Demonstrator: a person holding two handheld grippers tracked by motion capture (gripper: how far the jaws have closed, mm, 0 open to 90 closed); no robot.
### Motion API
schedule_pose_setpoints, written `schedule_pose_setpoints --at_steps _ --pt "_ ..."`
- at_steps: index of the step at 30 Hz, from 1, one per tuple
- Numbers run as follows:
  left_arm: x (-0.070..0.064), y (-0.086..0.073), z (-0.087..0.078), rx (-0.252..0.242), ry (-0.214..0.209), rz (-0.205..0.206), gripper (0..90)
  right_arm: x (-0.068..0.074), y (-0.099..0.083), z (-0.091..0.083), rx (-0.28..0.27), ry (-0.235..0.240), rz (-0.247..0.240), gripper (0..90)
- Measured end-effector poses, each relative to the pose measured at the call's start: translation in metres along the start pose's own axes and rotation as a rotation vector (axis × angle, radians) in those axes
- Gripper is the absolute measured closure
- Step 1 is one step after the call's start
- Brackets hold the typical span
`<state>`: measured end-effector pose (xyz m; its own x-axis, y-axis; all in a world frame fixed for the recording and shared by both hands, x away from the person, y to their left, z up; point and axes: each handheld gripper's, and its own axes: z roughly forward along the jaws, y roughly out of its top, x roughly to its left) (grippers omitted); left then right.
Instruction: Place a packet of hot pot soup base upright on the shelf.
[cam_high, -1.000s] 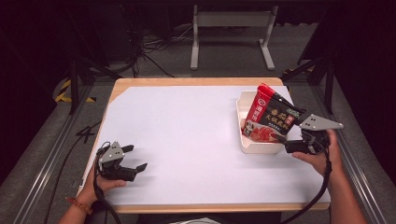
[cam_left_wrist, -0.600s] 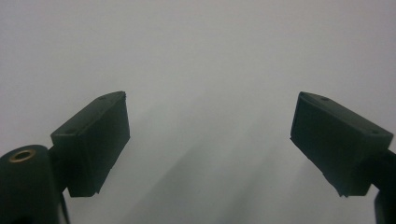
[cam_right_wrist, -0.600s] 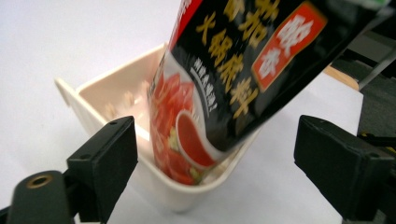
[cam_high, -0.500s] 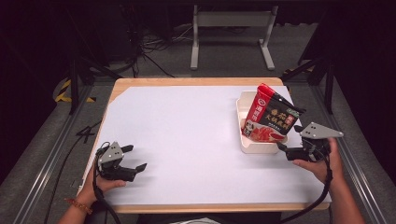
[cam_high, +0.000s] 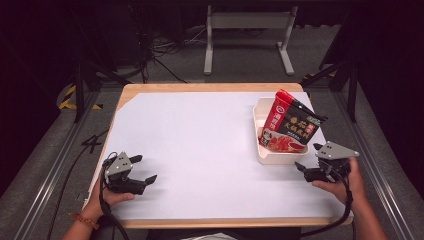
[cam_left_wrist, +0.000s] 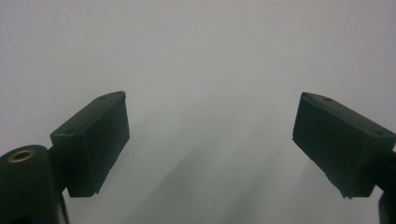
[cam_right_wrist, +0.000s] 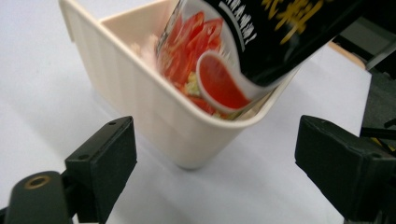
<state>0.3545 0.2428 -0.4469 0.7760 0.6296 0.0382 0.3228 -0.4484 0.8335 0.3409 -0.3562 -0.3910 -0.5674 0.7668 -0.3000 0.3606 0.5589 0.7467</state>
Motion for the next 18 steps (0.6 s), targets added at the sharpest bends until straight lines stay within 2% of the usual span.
schedule_pose_setpoints --at_steps 9,18 --pt "-0.001 0.001 0.000 -0.009 -0.003 0.008 11.6 0.005 -0.018 0.000 0.004 -0.005 -0.004 12.4" --pt "-0.001 0.000 -0.001 -0.022 -0.007 0.007 11.2 0.011 -0.038 -0.001 -0.012 -0.029 0.038 11.3"
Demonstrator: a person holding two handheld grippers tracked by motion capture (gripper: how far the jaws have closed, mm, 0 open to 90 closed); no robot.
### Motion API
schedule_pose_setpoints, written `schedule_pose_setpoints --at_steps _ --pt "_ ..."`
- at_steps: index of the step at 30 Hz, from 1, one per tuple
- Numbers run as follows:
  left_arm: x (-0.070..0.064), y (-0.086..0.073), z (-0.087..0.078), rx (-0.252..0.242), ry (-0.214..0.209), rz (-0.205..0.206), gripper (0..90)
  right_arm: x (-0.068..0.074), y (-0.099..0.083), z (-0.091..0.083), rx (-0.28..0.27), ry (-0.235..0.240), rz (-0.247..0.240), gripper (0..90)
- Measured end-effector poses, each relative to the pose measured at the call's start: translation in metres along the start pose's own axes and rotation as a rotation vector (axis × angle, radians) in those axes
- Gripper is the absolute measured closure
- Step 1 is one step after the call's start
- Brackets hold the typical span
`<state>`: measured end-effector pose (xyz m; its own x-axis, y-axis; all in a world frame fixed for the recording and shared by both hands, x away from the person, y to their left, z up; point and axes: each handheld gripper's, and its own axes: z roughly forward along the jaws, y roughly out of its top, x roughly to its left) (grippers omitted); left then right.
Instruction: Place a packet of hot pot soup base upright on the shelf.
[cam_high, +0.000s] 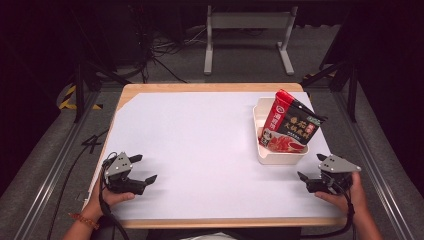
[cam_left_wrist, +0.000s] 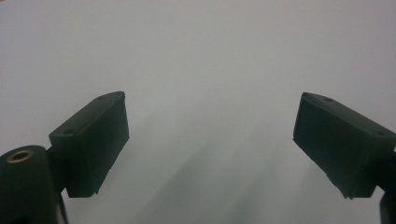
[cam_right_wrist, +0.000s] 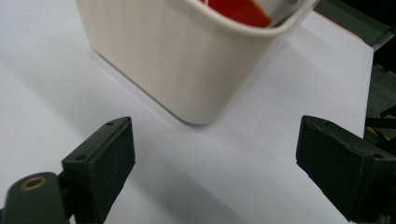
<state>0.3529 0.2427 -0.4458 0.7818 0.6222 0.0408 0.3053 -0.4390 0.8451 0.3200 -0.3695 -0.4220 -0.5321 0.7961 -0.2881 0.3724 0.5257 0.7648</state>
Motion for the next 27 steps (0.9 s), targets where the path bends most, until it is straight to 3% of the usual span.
schedule_pose_setpoints --at_steps 7,11,15,27 --pt "0.000 0.000 -0.001 -0.004 -0.013 0.024 9.3 0.002 -0.016 -0.004 0.002 -0.019 0.050 10.1" --pt "0.000 0.000 -0.001 -0.005 -0.015 0.027 7.6 0.007 -0.022 -0.006 0.005 -0.043 0.051 9.6" --pt "-0.001 0.000 -0.002 0.004 -0.021 0.030 7.1 0.010 -0.024 -0.007 -0.018 -0.018 0.060 9.3" --pt "-0.001 0.000 -0.002 -0.004 -0.004 0.027 6.6 0.009 -0.024 -0.004 -0.026 -0.039 0.081 8.3"
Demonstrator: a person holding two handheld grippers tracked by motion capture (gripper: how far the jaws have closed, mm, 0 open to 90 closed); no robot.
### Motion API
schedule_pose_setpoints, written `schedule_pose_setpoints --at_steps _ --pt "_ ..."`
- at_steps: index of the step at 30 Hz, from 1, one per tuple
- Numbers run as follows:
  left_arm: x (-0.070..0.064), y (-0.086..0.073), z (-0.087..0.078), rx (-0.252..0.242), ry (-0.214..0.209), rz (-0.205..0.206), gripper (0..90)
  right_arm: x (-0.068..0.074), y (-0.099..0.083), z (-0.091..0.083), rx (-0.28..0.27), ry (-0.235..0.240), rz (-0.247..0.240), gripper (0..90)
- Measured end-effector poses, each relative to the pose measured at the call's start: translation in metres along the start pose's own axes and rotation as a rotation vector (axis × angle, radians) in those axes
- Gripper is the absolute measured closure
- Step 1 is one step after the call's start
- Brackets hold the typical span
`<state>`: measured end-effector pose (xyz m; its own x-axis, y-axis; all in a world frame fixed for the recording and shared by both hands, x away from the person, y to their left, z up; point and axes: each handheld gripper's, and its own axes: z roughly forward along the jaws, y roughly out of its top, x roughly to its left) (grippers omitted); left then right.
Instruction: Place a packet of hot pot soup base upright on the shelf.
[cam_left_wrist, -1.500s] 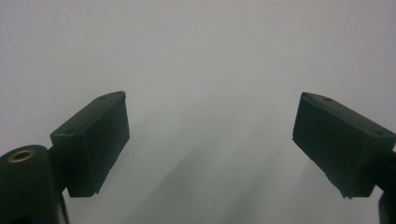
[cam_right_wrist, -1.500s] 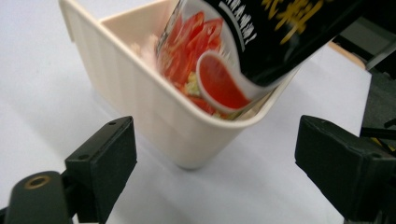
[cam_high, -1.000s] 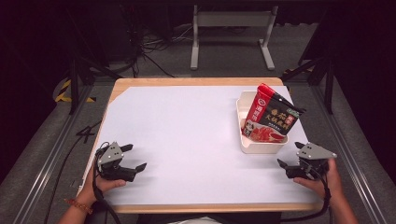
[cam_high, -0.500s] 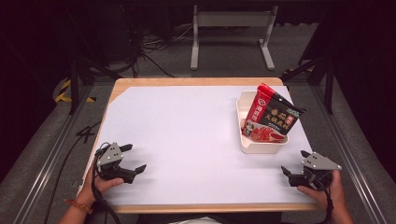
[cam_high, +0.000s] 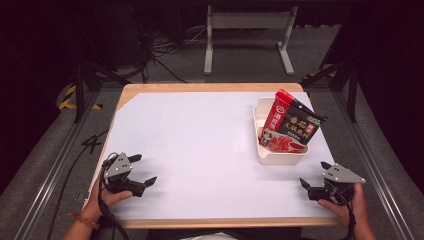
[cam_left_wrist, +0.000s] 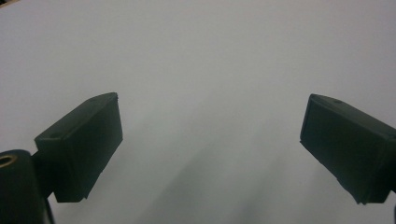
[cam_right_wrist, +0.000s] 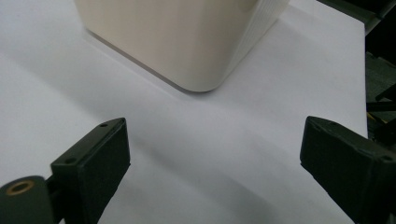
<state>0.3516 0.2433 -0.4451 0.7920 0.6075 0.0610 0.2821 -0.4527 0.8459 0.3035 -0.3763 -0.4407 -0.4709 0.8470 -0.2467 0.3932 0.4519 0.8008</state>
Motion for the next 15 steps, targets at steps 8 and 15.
schedule_pose_setpoints --at_steps 8,15 --pt "0.0003 0.0006 0.0013 0.002 -0.001 -0.002 6.7 -0.0015 -0.0009 -0.0020 -0.018 -0.023 0.012 7.7" --pt "0.0008 0.0019 0.0037 0.001 -0.006 -0.006 6.7 0.0004 -0.0012 -0.0013 -0.014 -0.032 -0.002 7.8"
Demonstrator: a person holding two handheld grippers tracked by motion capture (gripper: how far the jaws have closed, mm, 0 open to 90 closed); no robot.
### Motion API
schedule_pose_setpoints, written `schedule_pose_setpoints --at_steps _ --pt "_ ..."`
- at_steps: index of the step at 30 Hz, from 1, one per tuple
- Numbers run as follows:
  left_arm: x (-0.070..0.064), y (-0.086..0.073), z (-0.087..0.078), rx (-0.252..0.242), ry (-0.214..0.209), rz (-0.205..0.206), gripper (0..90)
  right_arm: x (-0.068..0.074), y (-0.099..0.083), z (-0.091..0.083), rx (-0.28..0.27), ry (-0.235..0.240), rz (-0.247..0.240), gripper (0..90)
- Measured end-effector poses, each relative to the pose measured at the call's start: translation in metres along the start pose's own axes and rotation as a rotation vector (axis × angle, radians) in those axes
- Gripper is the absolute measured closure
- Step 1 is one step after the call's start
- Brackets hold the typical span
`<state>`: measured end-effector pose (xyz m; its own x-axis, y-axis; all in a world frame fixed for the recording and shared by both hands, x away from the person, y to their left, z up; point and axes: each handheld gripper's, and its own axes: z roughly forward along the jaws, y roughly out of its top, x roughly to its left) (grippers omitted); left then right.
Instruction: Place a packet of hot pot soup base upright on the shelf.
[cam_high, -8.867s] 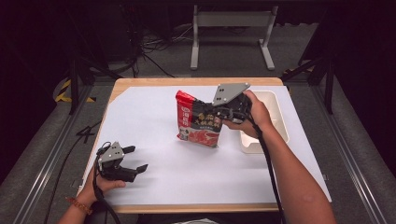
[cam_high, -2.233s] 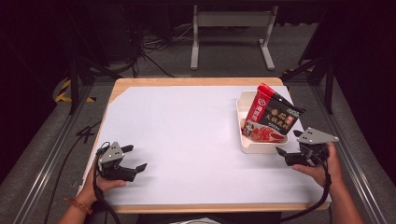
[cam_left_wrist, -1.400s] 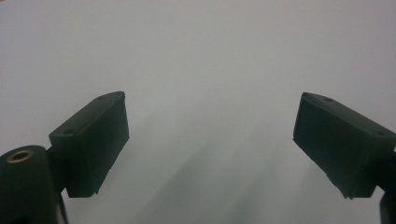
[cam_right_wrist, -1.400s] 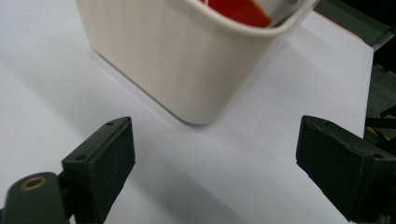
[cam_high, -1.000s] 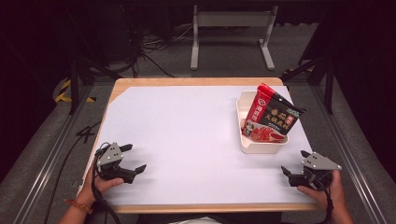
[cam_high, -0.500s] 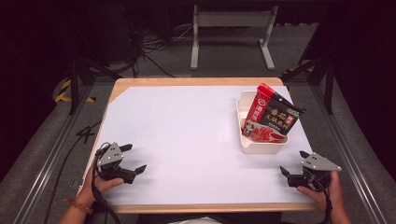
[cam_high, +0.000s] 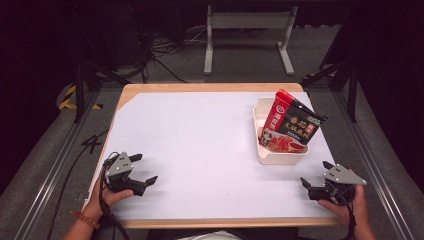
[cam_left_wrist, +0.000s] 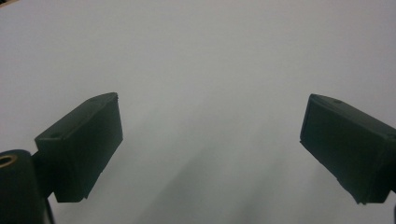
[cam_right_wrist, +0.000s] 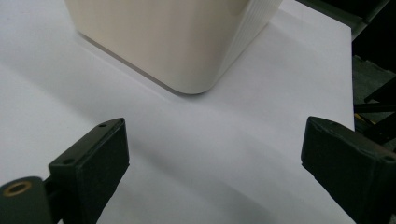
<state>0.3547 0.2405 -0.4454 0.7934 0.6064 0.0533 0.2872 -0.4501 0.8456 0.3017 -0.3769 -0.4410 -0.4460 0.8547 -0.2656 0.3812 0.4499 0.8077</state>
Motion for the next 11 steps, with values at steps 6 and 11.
schedule_pose_setpoints --at_steps 6,11 --pt "0.0006 0.0008 0.0016 0.004 -0.003 -0.001 6.7 -0.0005 -0.0007 -0.0008 -0.011 0.002 0.020 7.6" --pt "0.0011 0.0007 0.0012 0.002 0.000 -0.005 6.7 -0.0012 -0.0001 -0.0012 -0.017 -0.002 0.025 7.4"
